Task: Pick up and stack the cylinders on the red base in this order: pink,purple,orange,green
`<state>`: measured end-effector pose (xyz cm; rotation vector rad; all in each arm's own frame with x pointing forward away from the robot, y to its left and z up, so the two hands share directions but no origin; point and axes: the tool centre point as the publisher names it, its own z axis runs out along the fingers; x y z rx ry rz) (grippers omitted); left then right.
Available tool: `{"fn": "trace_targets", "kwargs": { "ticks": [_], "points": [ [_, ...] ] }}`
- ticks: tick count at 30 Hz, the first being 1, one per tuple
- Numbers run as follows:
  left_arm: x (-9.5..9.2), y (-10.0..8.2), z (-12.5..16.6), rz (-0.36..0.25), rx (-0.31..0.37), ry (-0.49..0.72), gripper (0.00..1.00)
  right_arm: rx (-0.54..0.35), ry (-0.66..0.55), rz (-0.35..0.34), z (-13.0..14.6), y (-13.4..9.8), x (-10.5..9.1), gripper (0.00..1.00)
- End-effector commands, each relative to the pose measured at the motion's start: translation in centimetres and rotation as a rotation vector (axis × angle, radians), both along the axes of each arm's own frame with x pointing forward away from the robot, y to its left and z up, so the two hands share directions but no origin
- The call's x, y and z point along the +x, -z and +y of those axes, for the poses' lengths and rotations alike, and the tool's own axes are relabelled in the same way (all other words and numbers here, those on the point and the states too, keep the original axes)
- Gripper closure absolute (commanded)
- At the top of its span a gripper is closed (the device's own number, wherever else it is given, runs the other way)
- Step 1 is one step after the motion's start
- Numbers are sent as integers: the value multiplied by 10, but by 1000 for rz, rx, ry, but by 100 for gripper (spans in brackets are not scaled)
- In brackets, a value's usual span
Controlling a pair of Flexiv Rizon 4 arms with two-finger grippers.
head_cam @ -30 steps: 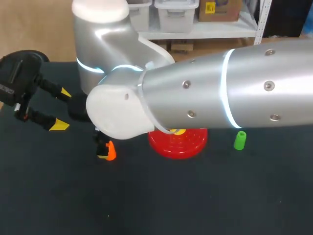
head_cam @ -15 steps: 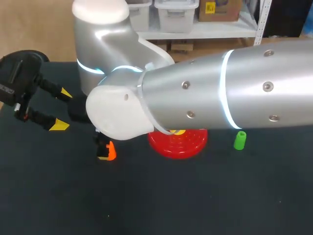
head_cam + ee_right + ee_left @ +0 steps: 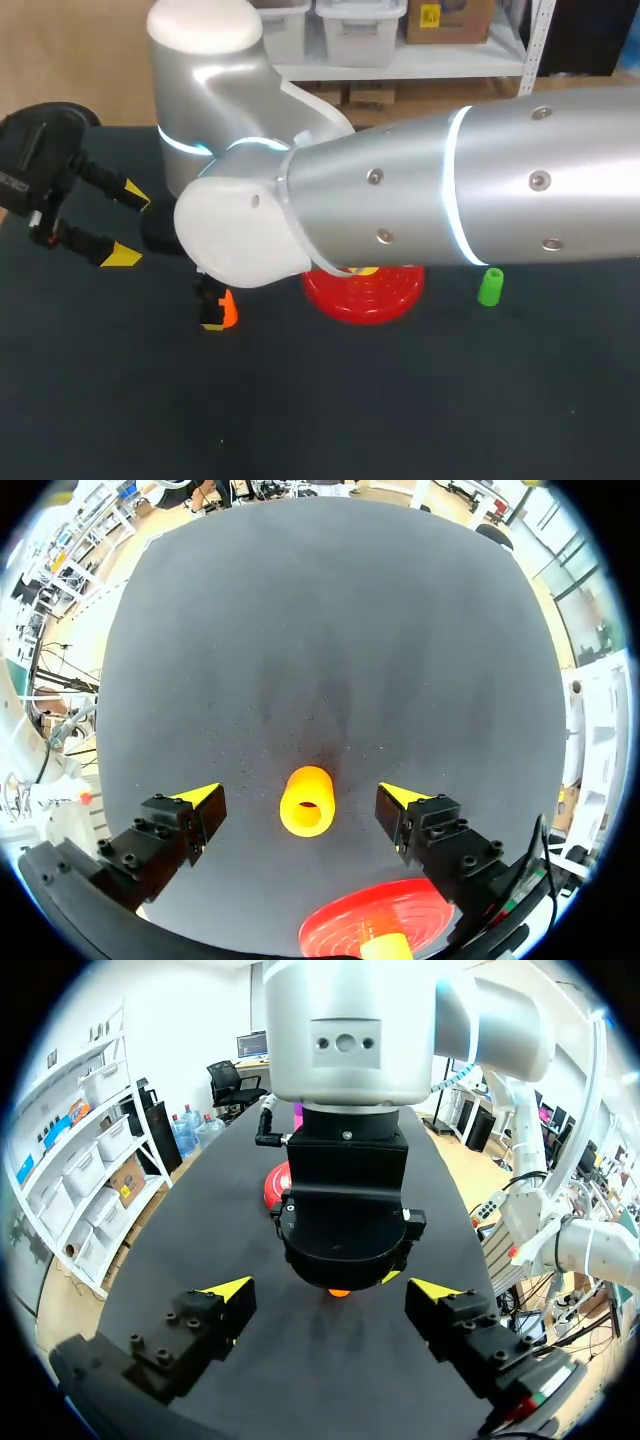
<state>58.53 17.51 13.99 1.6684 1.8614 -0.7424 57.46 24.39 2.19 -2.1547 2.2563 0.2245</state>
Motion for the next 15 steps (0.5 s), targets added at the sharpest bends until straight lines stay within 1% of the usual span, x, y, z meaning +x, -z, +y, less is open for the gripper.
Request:
{"fn": "trace_targets", "kwargs": {
  "ticks": [1, 15],
  "points": [
    [0, 0, 1, -1, -2, 2, 0, 1, -1, 6, 0, 1, 2, 0],
    [0, 0, 1, -1, -2, 2, 0, -5, -2, 14, 0, 4, 2, 0]
  ]
}}
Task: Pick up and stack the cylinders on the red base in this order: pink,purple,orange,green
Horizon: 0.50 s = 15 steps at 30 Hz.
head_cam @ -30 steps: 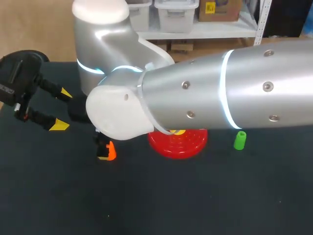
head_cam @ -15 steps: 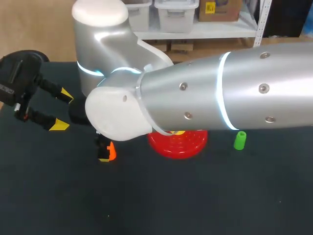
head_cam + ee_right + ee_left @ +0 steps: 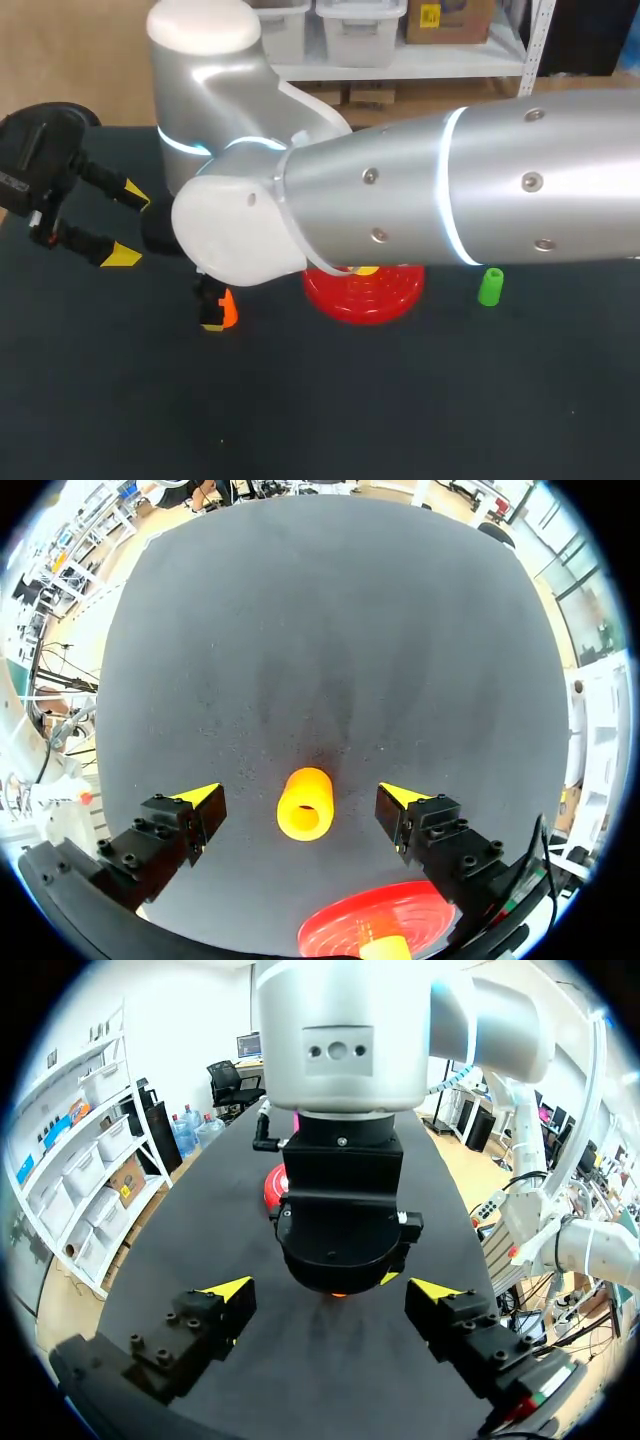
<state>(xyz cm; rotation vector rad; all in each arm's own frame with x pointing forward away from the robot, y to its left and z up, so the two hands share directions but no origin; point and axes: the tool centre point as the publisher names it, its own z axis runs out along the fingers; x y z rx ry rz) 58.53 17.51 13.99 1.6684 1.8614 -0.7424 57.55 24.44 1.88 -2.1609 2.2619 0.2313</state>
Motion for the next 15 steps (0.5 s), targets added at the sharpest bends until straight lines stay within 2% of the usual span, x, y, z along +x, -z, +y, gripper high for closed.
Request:
{"fn": "trace_targets", "kwargs": {
  "ticks": [1, 10, 11, 12, 13, 15],
  "points": [
    [0, 0, 1, -1, -2, 2, 0, -4, -1, 5, 0, 1, 1, 0],
    [0, 0, 1, -1, -2, 2, 0, -15, 2, 3, 0, 2, 0, 0],
    [0, 0, 1, -1, -2, 2, 0, -22, 3, 0, 1, 3, 0, 65],
    [0, 0, 1, -1, -2, 2, 0, -21, 2, 0, 1, 3, 0, 95],
    [0, 0, 1, -1, -2, 2, 0, -21, 1, 1, 1, 3, 0, 100],
    [0, 0, 1, -1, -2, 2, 0, -22, 1, 2, 1, 3, 0, 100]
  ]
}}
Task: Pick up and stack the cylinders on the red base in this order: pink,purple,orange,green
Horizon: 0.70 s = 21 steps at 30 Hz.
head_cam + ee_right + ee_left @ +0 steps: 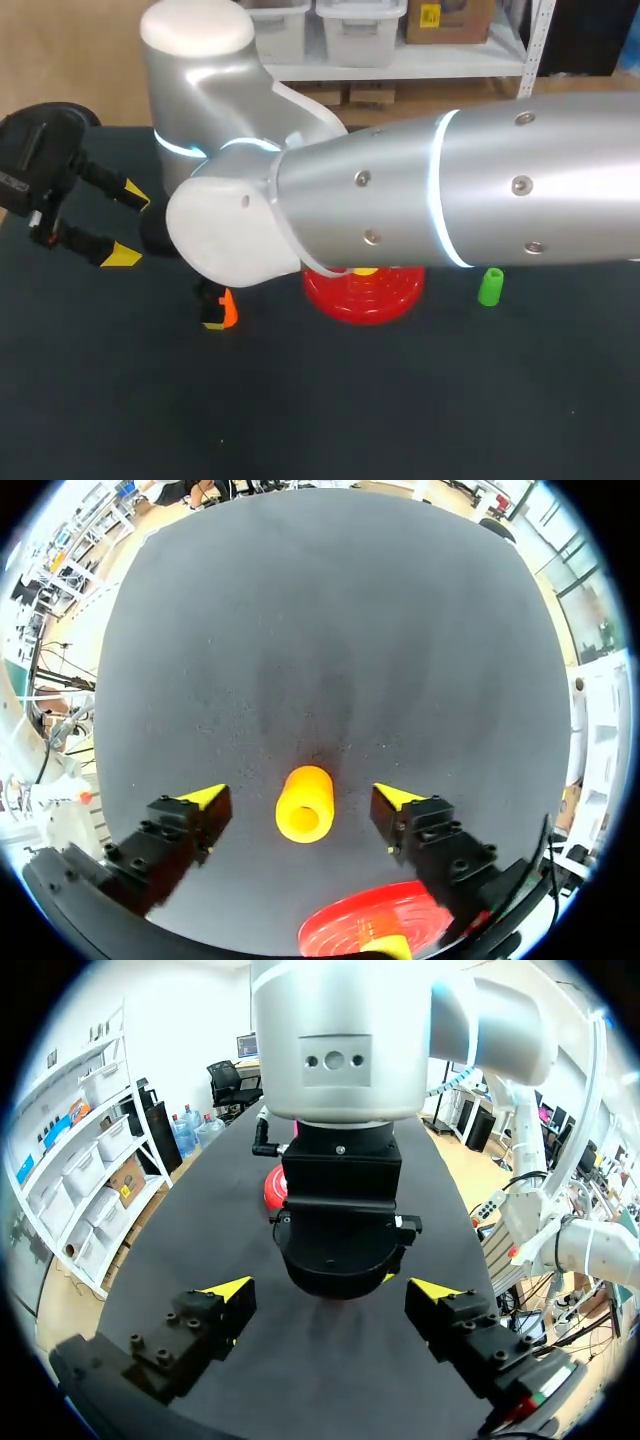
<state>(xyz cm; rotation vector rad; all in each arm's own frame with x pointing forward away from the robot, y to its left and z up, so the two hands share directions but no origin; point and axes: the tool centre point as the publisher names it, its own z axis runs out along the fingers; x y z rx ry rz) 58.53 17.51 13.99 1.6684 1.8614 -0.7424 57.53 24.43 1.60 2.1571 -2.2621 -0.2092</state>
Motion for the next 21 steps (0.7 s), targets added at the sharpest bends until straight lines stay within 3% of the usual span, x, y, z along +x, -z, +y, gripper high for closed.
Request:
{"fn": "trace_targets", "kwargs": {
  "ticks": [1, 21],
  "points": [
    [0, 0, 1, -1, -2, 2, 0, -4, 0, 2, 1, 1, 0, 100],
    [0, 0, 1, -1, -2, 2, 0, -2, -3, 10, 2, 2, 0, 100]
  ]
}}
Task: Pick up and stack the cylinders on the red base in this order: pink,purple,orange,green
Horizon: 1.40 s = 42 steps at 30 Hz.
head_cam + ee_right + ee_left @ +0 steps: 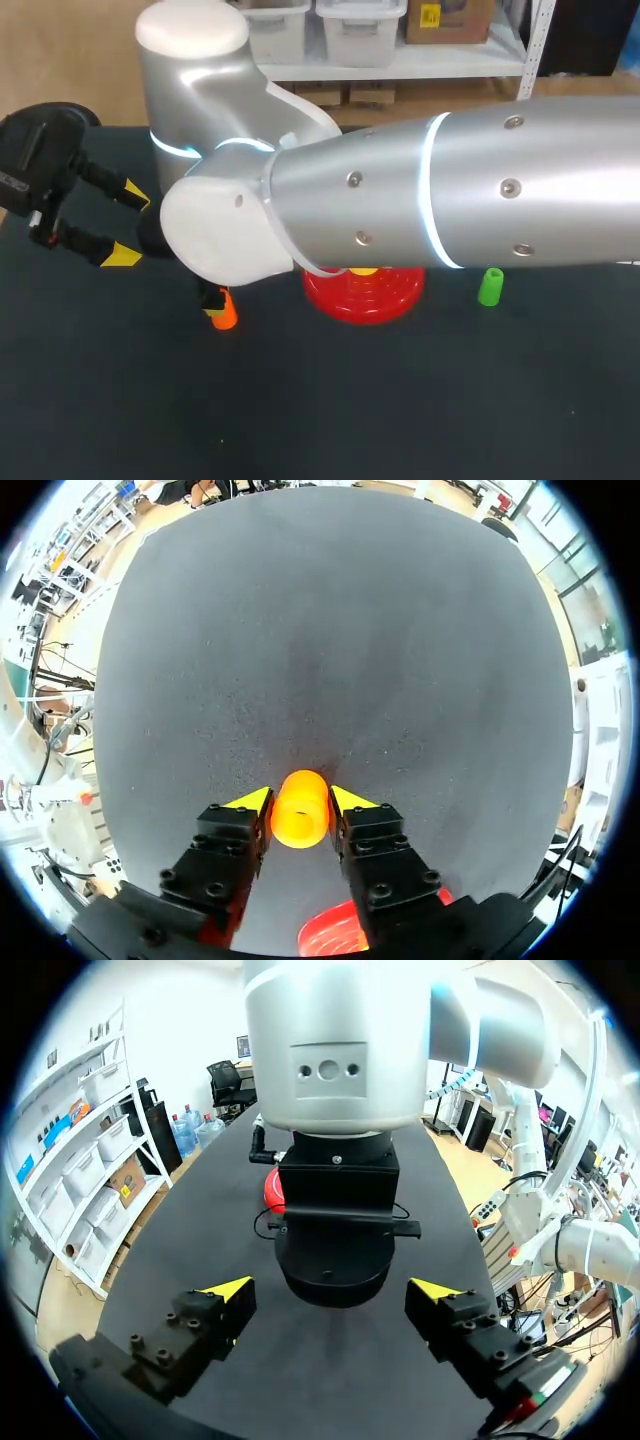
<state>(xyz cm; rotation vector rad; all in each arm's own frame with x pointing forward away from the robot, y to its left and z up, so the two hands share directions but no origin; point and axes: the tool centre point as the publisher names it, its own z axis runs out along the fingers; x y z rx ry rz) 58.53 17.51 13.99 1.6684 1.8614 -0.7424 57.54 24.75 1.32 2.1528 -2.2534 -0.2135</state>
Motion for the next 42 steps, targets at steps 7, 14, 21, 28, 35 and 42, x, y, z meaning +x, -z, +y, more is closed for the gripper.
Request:
{"fn": "trace_targets", "kwargs": {
  "ticks": [7, 14, 21, 28, 35, 42],
  "points": [
    [0, 0, 1, -1, -2, 2, 0, -5, 20, -12, -8, -7, -1, 100],
    [0, 0, 1, -1, -2, 2, 0, -5, 48, -33, -18, -17, -1, 100],
    [0, 0, 1, -1, -2, 2, 0, -8, 78, -61, -29, -30, 2, 100],
    [0, 0, 1, -1, -2, 2, 0, -1, 97, -98, -37, -49, 5, 100],
    [0, 0, 1, -1, -2, 2, 0, 13, 103, -149, -42, -82, 10, 100],
    [0, 0, 1, -1, -2, 2, 0, -14, 110, -206, -47, -130, 15, 100]
  ]
}}
